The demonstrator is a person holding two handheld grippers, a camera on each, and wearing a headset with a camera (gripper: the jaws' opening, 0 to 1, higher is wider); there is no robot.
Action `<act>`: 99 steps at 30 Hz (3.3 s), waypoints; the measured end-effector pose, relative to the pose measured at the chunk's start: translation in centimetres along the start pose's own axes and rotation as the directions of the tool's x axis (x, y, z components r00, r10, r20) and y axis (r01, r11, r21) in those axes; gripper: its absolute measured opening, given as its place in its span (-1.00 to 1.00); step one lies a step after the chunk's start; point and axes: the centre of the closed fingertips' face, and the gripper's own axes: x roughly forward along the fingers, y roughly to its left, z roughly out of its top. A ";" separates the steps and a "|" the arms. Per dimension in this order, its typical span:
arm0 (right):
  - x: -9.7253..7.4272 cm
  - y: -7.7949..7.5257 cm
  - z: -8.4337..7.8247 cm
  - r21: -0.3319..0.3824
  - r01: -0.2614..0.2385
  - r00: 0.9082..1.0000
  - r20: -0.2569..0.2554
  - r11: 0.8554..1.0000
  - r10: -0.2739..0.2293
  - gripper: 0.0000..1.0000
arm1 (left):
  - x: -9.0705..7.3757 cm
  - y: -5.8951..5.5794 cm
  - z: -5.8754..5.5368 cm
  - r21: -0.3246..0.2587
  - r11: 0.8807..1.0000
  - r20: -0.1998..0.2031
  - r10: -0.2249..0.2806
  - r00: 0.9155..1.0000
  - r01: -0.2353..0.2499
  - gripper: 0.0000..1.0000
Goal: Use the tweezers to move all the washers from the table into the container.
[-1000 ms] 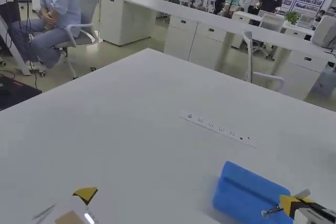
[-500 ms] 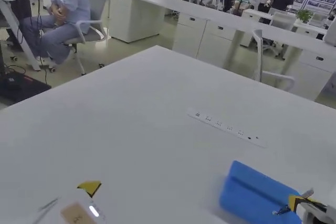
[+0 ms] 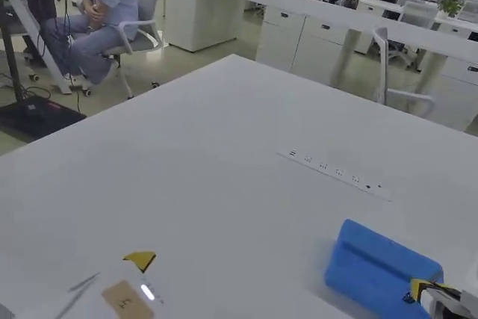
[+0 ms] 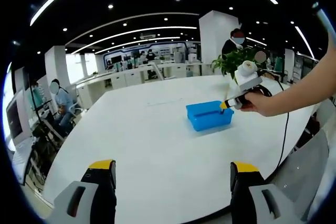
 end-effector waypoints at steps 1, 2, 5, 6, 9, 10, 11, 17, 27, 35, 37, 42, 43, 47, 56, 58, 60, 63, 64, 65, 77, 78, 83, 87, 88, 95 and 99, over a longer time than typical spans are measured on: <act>0.0 0.1 0.0 0.001 0.001 1.000 -0.003 1.000 -0.001 -0.96 | 0.0 0.1 0.0 -0.003 1.000 0.001 0.001 1.000 -0.001 0.85; 0.0 0.1 0.0 0.001 0.005 1.000 -0.006 1.000 -0.005 -0.96 | -0.1 0.2 0.1 -0.006 1.000 0.005 0.003 1.000 -0.003 0.85; -0.3 0.2 0.4 0.001 0.011 1.000 0.000 1.000 -0.011 -0.96 | -0.2 0.3 0.3 -0.005 1.000 0.014 0.007 1.000 -0.007 0.84; -0.6 0.0 0.8 -0.003 0.018 1.000 0.017 1.000 -0.018 -0.96 | -0.3 0.3 0.5 -0.003 1.000 0.020 0.010 1.000 -0.010 0.84; -1.5 0.2 2.3 -0.013 0.007 0.998 0.057 1.000 -0.007 -0.96 | -0.5 0.4 0.9 0.000 1.000 0.035 0.013 0.999 -0.013 0.83; -2.0 0.4 2.8 -0.024 0.000 0.997 0.073 1.000 0.002 -0.96 | -0.6 0.4 1.0 -0.001 1.000 0.038 0.013 0.999 -0.013 0.82; -2.5 0.7 3.3 -0.033 -0.008 0.997 0.080 0.999 0.011 -0.96 | -0.6 0.4 1.0 -0.001 1.000 0.040 0.013 0.999 -0.013 0.81; -6.5 4.4 4.9 -0.239 -0.090 0.984 0.130 0.967 0.124 -0.97 | -1.0 0.9 1.1 -0.013 1.000 0.058 0.028 0.998 -0.027 0.80; -10.3 8.3 -0.6 -0.429 -0.227 0.973 -0.059 0.875 0.223 -0.97 | -1.3 0.8 1.2 -0.018 0.999 0.070 0.030 0.997 -0.029 0.79; -10.9 8.4 -5.4 -0.481 -0.306 0.948 -0.233 0.821 0.217 -0.97 | -1.3 0.9 1.3 -0.018 0.999 0.084 0.032 0.996 -0.030 0.78; -11.1 8.7 -6.3 -0.513 -0.330 0.938 -0.276 0.793 0.212 -0.97 | -1.4 0.9 1.4 -0.020 0.999 0.086 0.032 0.996 -0.030 0.78; -10.9 8.5 -8.4 -0.583 -0.373 0.915 -0.358 0.722 0.184 -0.97 | -1.5 1.0 1.3 -0.020 0.999 0.088 0.040 0.995 -0.038 0.78; -10.8 8.7 -8.8 -0.586 -0.399 0.905 -0.376 0.705 0.199 -0.97 | -1.5 1.0 1.3 -0.024 0.999 0.087 0.039 0.995 -0.037 0.78; -10.2 10.2 -9.8 -0.630 -0.465 0.878 -0.416 0.622 0.236 -0.97 | -1.5 1.0 1.2 -0.021 0.999 0.082 0.041 0.996 -0.039 0.78; -8.4 12.5 -10.8 -0.676 -0.548 0.836 -0.467 0.493 0.289 -0.96 | -1.3 1.2 0.7 -0.026 0.999 0.064 0.047 0.997 -0.046 0.78; -8.1 12.9 -11.1 -0.673 -0.565 0.825 -0.482 0.477 0.296 -0.96 | -1.3 1.2 0.6 -0.022 0.999 0.059 0.046 0.997 -0.045 0.78; -7.8 13.3 -11.5 -0.672 -0.586 0.810 -0.500 0.454 0.305 -0.96 | -1.2 1.1 0.6 -0.024 0.999 0.057 0.042 0.998 -0.040 0.78; -7.3 13.5 -12.5 -0.673 -0.614 0.789 -0.539 0.412 0.296 -0.96 | -1.1 1.0 0.5 -0.018 0.999 0.048 0.038 0.998 -0.037 0.78; -7.3 13.5 -12.8 -0.667 -0.625 0.780 -0.552 0.407 0.293 -0.95 | -1.1 1.0 0.5 -0.018 0.999 0.047 0.037 0.998 -0.036 0.78; -7.2 13.4 -13.0 -0.669 -0.626 0.779 -0.557 0.400 0.287 -0.95 | -1.1 1.0 0.4 -0.019 0.999 0.046 0.036 0.998 -0.035 0.78; -7.2 13.1 -14.7 -0.689 -0.672 0.741 -0.624 0.273 0.249 -0.95 | -0.8 0.7 0.3 -0.010 1.000 0.030 0.026 0.999 -0.026 0.77; -7.2 13.1 -14.7 -0.691 -0.671 0.741 -0.624 0.267 0.247 -0.95 | -0.8 0.6 0.3 -0.010 1.000 0.029 0.024 0.999 -0.023 0.77; -7.3 13.2 -14.7 -0.705 -0.667 0.745 -0.622 0.242 0.240 -0.93 | -0.6 0.2 0.3 0.002 1.000 0.025 0.008 1.000 -0.009 0.78; -7.4 13.4 -14.4 -0.714 -0.650 0.760 -0.601 0.262 0.247 -0.85 | -0.6 0.0 0.4 0.013 1.000 0.027 0.002 1.000 -0.002 0.78; -7.6 13.5 -14.2 -0.709 -0.646 0.763 -0.596 0.283 0.249 -0.84 | -0.5 0.0 0.5 0.015 1.000 0.027 -0.001 1.000 0.001 0.78; -10.2 13.3 -10.4 -0.632 -0.532 0.847 -0.413 0.564 0.335 -0.77 | -0.3 0.0 0.7 0.040 0.999 0.029 -0.015 0.999 0.013 0.77; -12.1 11.9 -8.6 -0.549 -0.431 0.902 -0.290 0.716 0.320 -0.68 | 0.0 0.0 0.8 0.038 0.999 0.031 -0.013 0.999 0.012 0.77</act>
